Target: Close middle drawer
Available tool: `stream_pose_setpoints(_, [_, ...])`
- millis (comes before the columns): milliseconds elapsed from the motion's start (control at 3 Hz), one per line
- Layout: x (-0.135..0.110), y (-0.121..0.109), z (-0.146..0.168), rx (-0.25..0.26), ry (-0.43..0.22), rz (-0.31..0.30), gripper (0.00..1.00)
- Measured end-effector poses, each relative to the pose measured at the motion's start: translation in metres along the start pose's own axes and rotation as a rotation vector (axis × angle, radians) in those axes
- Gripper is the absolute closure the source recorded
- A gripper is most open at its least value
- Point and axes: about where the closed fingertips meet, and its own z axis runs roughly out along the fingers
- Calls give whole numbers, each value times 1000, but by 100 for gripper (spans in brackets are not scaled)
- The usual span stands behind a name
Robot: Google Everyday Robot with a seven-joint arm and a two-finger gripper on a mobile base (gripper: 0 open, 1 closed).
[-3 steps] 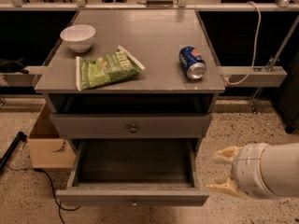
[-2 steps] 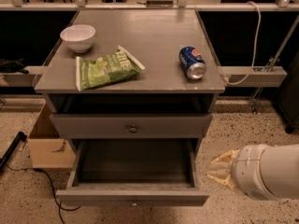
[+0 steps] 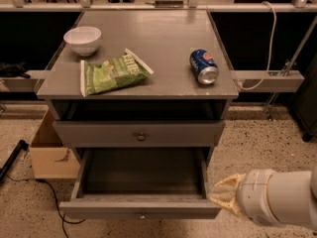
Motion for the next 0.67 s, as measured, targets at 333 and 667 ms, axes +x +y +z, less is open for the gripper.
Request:
stream_pose_setpoints(333, [4, 13, 18, -32, -26, 28, 100])
stream_pose_setpoints(667, [2, 12, 16, -23, -37, 29, 100])
